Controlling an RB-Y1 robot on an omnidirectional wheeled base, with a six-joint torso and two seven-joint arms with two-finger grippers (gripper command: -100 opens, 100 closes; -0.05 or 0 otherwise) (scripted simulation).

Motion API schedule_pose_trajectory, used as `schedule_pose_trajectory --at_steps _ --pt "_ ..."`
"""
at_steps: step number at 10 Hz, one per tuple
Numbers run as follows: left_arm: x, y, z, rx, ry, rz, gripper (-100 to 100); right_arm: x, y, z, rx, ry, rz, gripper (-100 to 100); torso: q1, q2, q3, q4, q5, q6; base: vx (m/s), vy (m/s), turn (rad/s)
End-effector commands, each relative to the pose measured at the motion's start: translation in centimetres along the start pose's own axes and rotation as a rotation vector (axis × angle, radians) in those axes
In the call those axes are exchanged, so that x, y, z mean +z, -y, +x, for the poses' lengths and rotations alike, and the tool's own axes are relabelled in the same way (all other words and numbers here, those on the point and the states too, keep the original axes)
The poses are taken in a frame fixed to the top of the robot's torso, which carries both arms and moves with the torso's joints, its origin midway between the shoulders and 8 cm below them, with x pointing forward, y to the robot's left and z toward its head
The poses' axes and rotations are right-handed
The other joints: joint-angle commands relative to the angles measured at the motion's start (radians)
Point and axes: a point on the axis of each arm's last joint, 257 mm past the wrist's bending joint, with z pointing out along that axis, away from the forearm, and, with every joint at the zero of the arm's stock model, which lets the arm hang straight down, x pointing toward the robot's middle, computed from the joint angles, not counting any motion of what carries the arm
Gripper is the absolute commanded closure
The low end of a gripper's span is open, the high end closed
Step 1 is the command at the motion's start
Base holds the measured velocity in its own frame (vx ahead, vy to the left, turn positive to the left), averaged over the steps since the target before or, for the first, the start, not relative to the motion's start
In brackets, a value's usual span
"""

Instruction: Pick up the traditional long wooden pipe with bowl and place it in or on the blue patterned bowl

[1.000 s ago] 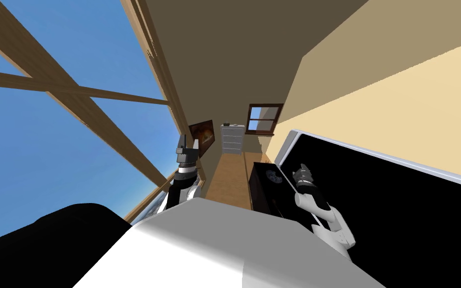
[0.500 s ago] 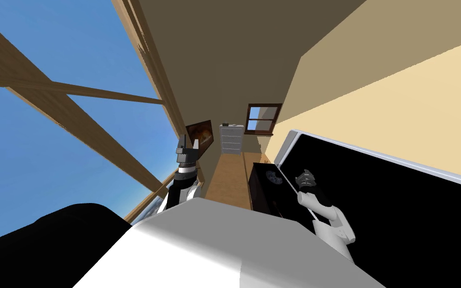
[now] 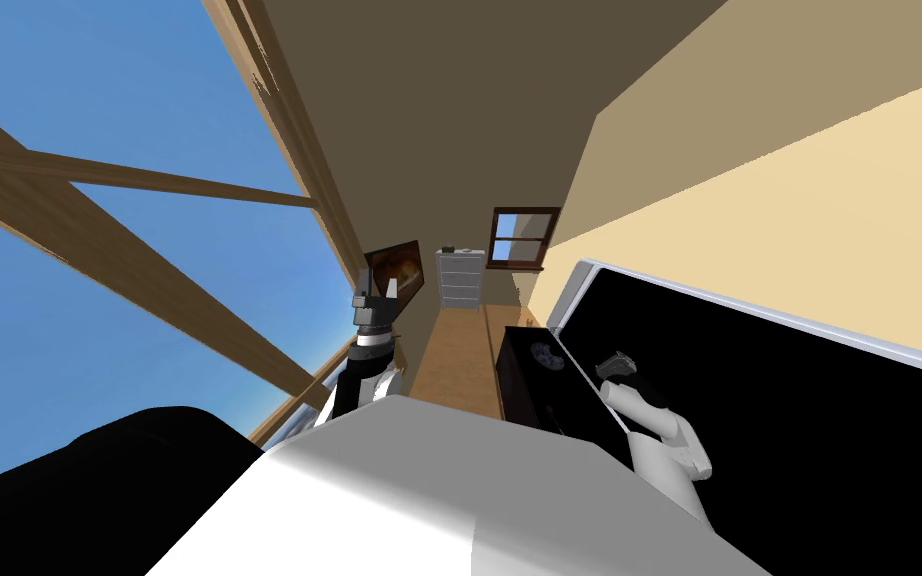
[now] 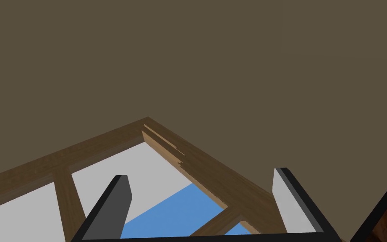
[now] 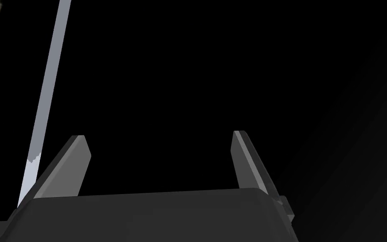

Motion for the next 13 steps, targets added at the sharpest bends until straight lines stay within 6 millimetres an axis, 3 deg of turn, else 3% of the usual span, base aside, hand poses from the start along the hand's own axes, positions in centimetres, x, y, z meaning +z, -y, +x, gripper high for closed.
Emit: schedule_pose_trajectory --at_steps 1,4,8,13 --pt "0.0 0.0 0.0 0.0 0.0 0.0 0 0.5 2.3 -1.4 0.027 0.037 0.07 -100 0.0 0.0 0.0 0.0 0.0 0.0 0.035 0.008 -0.032" --pt "0.0 0.0 0.0 0.0 0.0 0.0 0 1.0 4.0 -3.0 0.081 0.082 0.135 -100 0.0 0.002 0.001 0.0 0.0 0.0 0.017 0.006 -0.029" --pt "0.0 0.0 0.0 0.0 0.0 0.0 0 1.4 7.7 -5.3 0.194 0.161 0.262 -100 0.0 0.001 0.001 0.0 0.0 0.0 0.028 0.007 -0.034" --pt "0.0 0.0 0.0 0.0 0.0 0.0 0 0.8 13.1 -6.8 0.314 0.238 0.417 -100 0.0 0.002 0.001 0.0 0.0 0.0 0.025 0.005 -0.032"
